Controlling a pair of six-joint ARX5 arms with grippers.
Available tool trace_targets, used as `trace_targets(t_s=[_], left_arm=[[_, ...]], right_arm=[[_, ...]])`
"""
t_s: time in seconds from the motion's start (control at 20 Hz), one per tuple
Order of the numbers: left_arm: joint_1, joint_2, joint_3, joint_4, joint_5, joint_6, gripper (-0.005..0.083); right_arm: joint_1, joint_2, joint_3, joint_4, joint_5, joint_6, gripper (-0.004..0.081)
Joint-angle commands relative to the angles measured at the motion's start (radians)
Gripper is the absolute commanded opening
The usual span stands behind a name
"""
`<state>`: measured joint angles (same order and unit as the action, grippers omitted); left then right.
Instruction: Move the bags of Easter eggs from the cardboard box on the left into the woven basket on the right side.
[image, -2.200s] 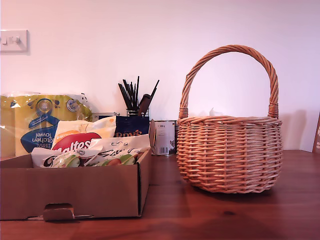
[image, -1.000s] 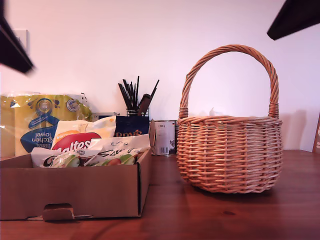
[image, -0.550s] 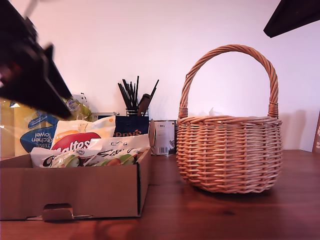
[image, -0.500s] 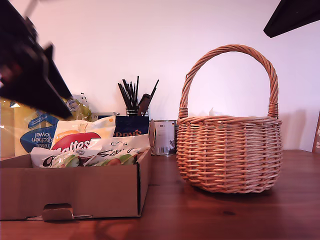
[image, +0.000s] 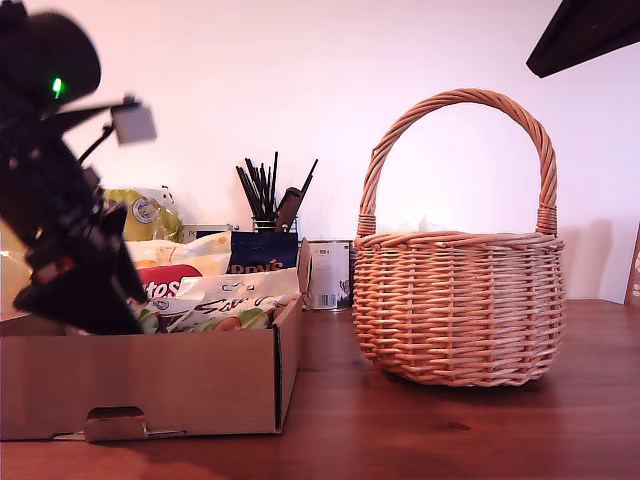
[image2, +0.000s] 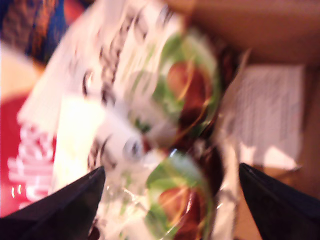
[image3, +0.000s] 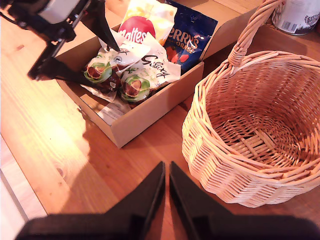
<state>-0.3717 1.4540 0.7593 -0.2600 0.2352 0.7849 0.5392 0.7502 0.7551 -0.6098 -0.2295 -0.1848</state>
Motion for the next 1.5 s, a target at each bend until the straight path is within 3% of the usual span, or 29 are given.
trace_targets(t_s=[0.0, 0.45, 0.55, 0.7, 0.8, 1.05, 1.45], left_arm=[[0.020, 0.031, 0.000, 0.021, 0.008, 0.001, 0.0780], [0.038, 0.111, 0.000, 0.023, 0.038, 0.001, 0.0773], [0.038, 0.109, 0.000, 0.021, 0.029, 0.000, 0.0678], [0.038, 0.109, 0.000, 0.020, 0.029, 0.000, 0.0369], [0.038, 0.109, 0.000, 0.012, 0.029, 0.000, 0.0233], [0.038, 0.101, 0.025, -0.041, 0.006, 0.002, 0.0200], [0.035, 0.000, 0.110, -0.192, -0.034, 0.000, 0.0035]], right_arm=[[0.006, 0.000, -0.007, -0.002, -0.005, -0.006, -0.0013], [0.017, 0.000, -0.007, -0.002, -0.025, -0.006, -0.0013], [0.017, 0.000, -0.007, -0.002, -0.025, -0.006, -0.0013], [0.017, 0.000, -0.007, -0.002, -0.025, -0.006, -0.0013], [0.017, 0.000, -0.007, -0.002, -0.024, -0.006, -0.0013], [0.017, 0.000, -0.007, -0.002, -0.025, -0.006, -0.0013], [0.017, 0.000, -0.007, -0.001, -0.024, -0.006, -0.0013]])
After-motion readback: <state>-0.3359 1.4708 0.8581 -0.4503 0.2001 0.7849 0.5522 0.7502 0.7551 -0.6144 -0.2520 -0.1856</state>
